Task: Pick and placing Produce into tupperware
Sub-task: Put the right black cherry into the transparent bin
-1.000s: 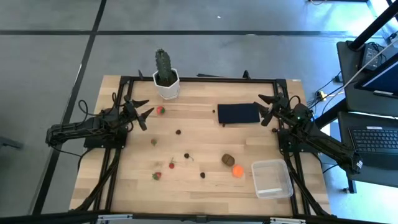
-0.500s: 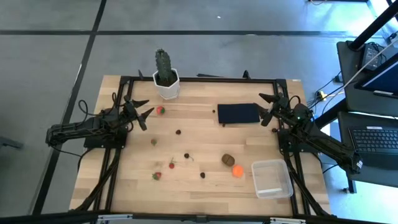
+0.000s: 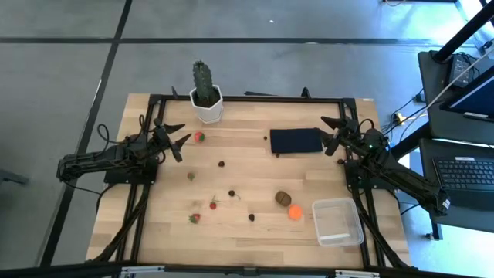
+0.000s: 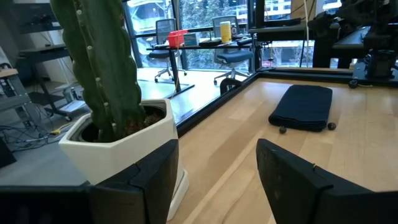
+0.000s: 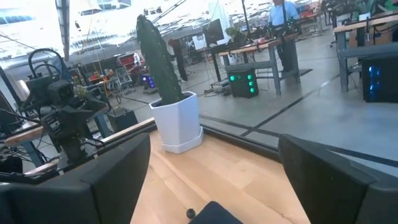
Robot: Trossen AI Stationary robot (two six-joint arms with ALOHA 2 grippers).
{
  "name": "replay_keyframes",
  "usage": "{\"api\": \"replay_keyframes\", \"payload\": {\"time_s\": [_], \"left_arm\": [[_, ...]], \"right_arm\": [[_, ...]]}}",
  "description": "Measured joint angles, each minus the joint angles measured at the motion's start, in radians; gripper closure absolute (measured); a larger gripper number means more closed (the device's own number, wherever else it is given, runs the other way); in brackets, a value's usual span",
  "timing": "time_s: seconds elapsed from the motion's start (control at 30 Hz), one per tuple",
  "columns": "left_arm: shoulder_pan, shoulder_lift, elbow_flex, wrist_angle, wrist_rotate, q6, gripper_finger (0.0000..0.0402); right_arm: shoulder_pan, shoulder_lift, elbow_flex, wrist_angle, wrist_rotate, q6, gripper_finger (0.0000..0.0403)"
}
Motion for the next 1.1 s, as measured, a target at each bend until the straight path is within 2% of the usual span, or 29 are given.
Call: {"api": "replay_keyframes", "payload": {"time_s": [0.23, 0.47, 0.6, 0.8, 0.97, 1.1], "left_arm": [[0.0, 0.0, 0.0, 0.0, 0.0, 0.0, 0.0193], [0.0, 0.0, 0.0, 0.0, 0.0, 0.0, 0.0193], [0.0, 0.0, 0.0, 0.0, 0.0, 0.0, 0.0193], [0.0, 0.0, 0.0, 0.0, 0.0, 0.001, 0.0193], [0.0, 0.0, 0.0, 0.0, 0.0, 0.0, 0.0193], [0.0, 0.0, 0.0, 0.0, 0.0, 0.0, 0.0193]], "right_arm": [[0.0, 0.002, 0.022, -0.039, -0.003, 0.016, 0.0049], [0.0, 0.119, 0.281, -0.306, 0.004, -0.011, 0.0049], [0.0, 0.268, 0.487, -0.431, 0.004, -0.02, 0.0049], [0.0, 0.562, 0.836, -0.722, 0.005, -0.042, 0.0049], [0.0, 0.825, 1.148, -1.106, 0.005, -0.003, 0.0049], [0.0, 1.015, 1.335, -1.444, 0.048, 0.114, 0.0049]]}}
